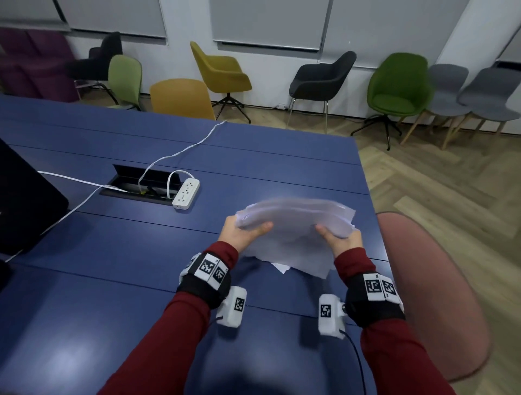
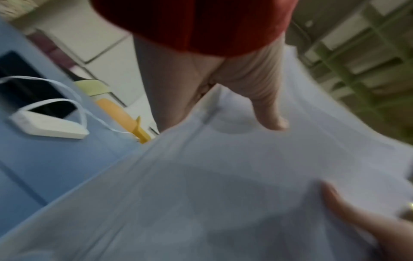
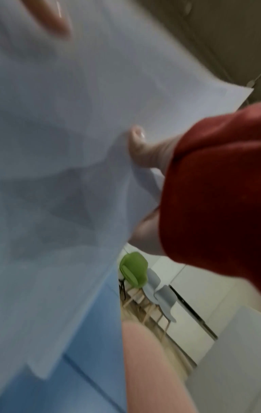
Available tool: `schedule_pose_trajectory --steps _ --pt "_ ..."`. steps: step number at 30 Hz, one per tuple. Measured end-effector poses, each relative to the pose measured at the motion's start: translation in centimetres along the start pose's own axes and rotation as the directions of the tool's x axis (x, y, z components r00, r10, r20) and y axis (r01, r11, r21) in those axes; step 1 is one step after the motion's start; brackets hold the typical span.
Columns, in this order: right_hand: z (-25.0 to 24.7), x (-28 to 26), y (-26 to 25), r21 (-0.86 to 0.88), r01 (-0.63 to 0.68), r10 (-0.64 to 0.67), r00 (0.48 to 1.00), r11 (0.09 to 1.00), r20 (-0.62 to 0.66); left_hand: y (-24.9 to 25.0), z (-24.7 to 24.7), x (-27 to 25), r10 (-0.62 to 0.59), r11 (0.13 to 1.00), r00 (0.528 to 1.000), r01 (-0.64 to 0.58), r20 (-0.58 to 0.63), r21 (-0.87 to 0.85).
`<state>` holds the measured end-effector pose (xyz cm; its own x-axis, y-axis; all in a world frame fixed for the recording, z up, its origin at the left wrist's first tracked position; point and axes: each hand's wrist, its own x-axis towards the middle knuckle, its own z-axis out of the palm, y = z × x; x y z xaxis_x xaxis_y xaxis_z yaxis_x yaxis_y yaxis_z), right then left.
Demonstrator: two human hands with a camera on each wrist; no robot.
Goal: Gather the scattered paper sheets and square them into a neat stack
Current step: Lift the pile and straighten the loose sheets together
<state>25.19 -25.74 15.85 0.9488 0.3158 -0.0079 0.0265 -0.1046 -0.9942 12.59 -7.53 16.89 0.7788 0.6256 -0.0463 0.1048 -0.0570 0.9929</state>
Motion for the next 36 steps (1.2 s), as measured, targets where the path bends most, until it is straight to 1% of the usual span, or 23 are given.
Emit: schedule_pose_trajectory --steps 1,3,4,6,9,10,12,15,16,18,20,21,22,24,26,28,29,30,31,33,34,36 --pt "0.3 -0.1 -0.9 0.021 0.024 -0.023 0.999 0.999 -0.034 0.7 0.4 -0.1 0.027 1.000 0.999 -0.026 -0.045 0.005" --pt "0.7 -0.4 -2.8 0.068 0.082 -0.077 0.994 0.994 -0.078 2.0 1.0 -0.3 0.132 0.991 0.983 -0.134 -0.130 -0.009" --pt "0.8 -0.5 -3.4 0.087 0.109 -0.101 0.991 0.990 -0.086 2.6 1.1 -0.7 0.174 0.983 0.973 -0.182 -0.154 -0.036" --pt "0.9 -1.0 -4.0 0.090 0.130 -0.120 0.987 0.987 -0.110 3.1 1.5 -1.4 0.203 0.970 0.962 -0.223 -0.181 -0.096" --pt "1.3 -1.8 -2.9 0.032 0.112 -0.108 0.989 0.993 -0.100 1.9 2.3 -2.2 0.150 0.976 0.966 -0.178 -0.212 -0.123" --pt "1.5 -2.1 -2.5 0.051 0.110 -0.105 0.990 0.993 -0.095 1.3 2.5 -2.2 0.109 0.979 0.967 -0.144 -0.230 -0.141" --pt "1.6 -2.2 -2.0 0.104 0.107 -0.093 0.987 0.989 -0.129 0.6 2.4 -1.8 0.048 0.983 0.965 -0.092 -0.258 -0.158" --pt "1.0 -1.4 -1.7 0.150 0.117 -0.087 0.977 0.982 -0.196 -0.1 1.5 -0.6 0.025 0.988 0.965 -0.063 -0.259 -0.138" --pt "0.8 -1.1 -1.5 0.154 0.119 -0.089 0.979 0.981 -0.185 -0.4 1.1 -0.2 0.009 0.990 0.974 -0.041 -0.226 -0.137" --pt "0.6 -0.8 -1.4 0.123 0.089 -0.074 0.990 0.988 -0.119 -1.0 0.5 0.7 -0.006 0.996 0.996 -0.002 -0.088 -0.085" --pt "0.7 -0.8 -1.4 0.117 0.064 -0.058 0.997 0.991 -0.053 -1.8 0.3 0.9 -0.015 1.000 0.999 0.014 0.040 0.008" --pt "0.7 -0.7 -1.5 0.128 0.071 -0.066 0.997 0.989 -0.044 -2.3 0.3 1.1 -0.014 0.999 0.998 0.012 0.060 0.030" --pt "0.7 -0.6 -1.6 0.136 0.086 -0.079 0.995 0.987 -0.053 -2.6 0.3 1.2 -0.009 0.999 0.998 0.006 0.061 0.053" --pt "0.3 -0.4 -1.9 0.145 0.101 -0.089 0.992 0.984 -0.086 -2.7 0.1 1.4 -0.008 0.995 1.000 0.007 0.012 0.100" --pt "-0.2 -0.1 -2.3 0.193 0.120 -0.102 0.990 0.974 -0.101 -2.6 -0.4 1.6 -0.068 0.992 0.996 0.074 -0.060 0.103" --pt "-0.5 -0.1 -2.3 0.219 0.127 -0.111 0.990 0.967 -0.086 -3.2 -1.0 2.1 -0.104 0.982 0.986 0.122 -0.127 0.144" --pt "-0.6 -0.2 -2.1 0.212 0.120 -0.109 0.992 0.970 -0.066 -3.4 -1.3 2.2 -0.104 0.975 0.985 0.128 -0.135 0.182" --pt "-0.6 -0.3 -1.8 0.198 0.099 -0.092 0.995 0.975 -0.047 -3.6 -1.5 2.1 -0.111 0.969 0.988 0.132 -0.109 0.210" --pt "-0.5 -0.6 -1.4 0.181 0.068 -0.066 0.998 0.981 -0.019 -3.7 -1.5 1.8 -0.128 0.965 0.989 0.140 -0.068 0.221" --pt "-0.3 -1.0 -0.5 0.143 0.021 -0.027 0.999 0.990 0.039 -3.8 -1.1 1.1 -0.159 0.971 0.987 0.152 0.023 0.186" --pt "-0.1 -1.1 0.0 0.127 0.009 -0.015 0.999 0.992 0.050 -4.1 -0.8 0.8 -0.147 0.974 0.989 0.141 0.021 0.176" --pt "0.3 -1.3 0.4 0.101 -0.004 0.001 0.999 0.995 0.038 -4.3 0.0 0.2 -0.122 0.981 0.990 0.131 -0.071 0.143"
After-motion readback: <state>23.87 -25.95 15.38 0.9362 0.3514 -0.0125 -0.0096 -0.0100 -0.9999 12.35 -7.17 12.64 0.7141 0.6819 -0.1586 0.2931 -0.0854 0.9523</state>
